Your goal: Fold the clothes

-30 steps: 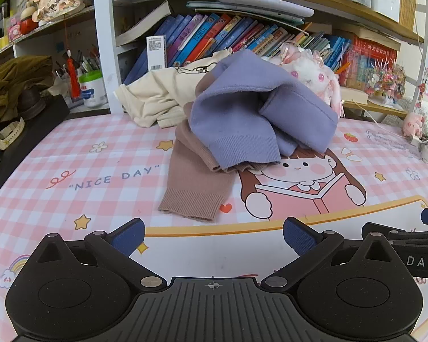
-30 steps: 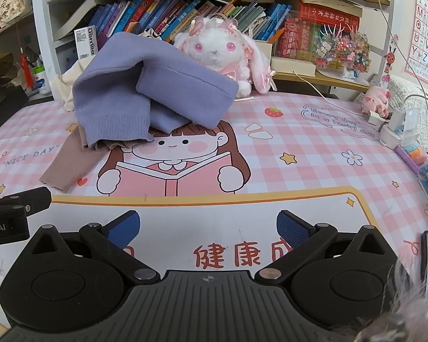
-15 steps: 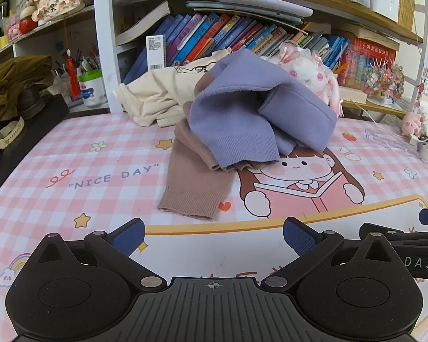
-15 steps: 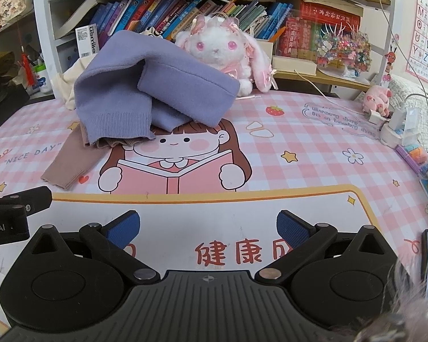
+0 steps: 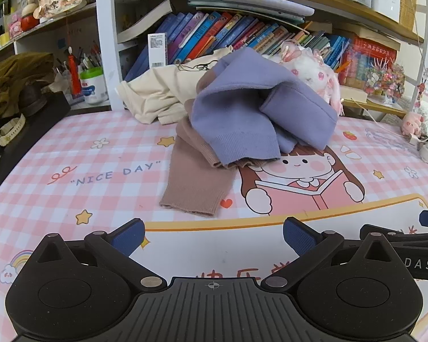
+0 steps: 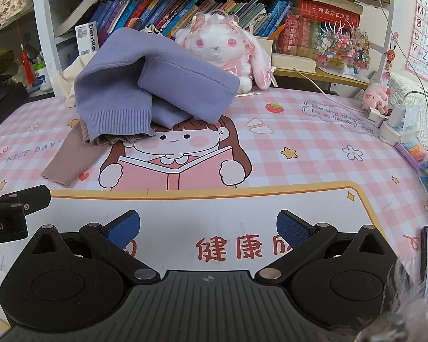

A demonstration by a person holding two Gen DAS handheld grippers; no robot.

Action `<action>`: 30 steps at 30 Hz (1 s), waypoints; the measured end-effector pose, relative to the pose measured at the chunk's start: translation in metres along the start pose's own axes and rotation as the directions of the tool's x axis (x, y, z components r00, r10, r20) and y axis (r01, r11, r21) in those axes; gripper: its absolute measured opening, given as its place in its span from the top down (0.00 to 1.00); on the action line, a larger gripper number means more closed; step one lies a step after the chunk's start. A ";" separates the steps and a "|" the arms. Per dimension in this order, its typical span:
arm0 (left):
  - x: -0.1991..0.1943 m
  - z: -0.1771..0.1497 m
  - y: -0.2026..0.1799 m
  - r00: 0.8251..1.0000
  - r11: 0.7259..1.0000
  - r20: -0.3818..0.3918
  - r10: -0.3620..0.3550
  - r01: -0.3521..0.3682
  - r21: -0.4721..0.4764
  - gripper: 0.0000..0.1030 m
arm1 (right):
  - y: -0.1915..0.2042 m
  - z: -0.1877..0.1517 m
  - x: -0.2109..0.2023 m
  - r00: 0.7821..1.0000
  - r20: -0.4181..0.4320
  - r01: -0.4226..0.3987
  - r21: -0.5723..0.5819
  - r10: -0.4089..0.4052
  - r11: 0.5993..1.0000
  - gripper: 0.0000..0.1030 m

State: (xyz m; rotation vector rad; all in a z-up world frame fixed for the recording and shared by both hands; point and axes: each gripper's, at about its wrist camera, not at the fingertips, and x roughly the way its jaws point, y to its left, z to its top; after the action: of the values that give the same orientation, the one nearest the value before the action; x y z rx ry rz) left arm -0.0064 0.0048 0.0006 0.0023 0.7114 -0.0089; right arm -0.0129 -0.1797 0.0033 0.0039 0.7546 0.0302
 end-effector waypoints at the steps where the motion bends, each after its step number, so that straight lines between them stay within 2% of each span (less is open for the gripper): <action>1: 0.000 0.000 0.000 1.000 1.000 0.000 0.000 0.000 0.001 0.00 | 0.000 0.000 0.000 1.000 0.000 0.000 0.001 0.000 1.000 0.00; 23: 0.005 0.000 -0.003 1.000 1.000 -0.019 0.005 -0.005 0.018 0.00 | 0.001 -0.001 0.002 1.000 -0.002 -0.008 0.003 0.008 1.000 0.00; 30: 0.007 -0.001 -0.003 0.999 0.999 -0.026 -0.030 0.030 0.017 0.00 | 0.002 -0.001 0.005 1.000 -0.007 -0.023 -0.005 0.023 1.000 0.00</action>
State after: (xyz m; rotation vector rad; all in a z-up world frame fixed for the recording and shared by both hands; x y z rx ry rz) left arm -0.0019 0.0014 -0.0052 0.0087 0.7366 -0.0441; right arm -0.0105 -0.1778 -0.0008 0.0075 0.7612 0.0538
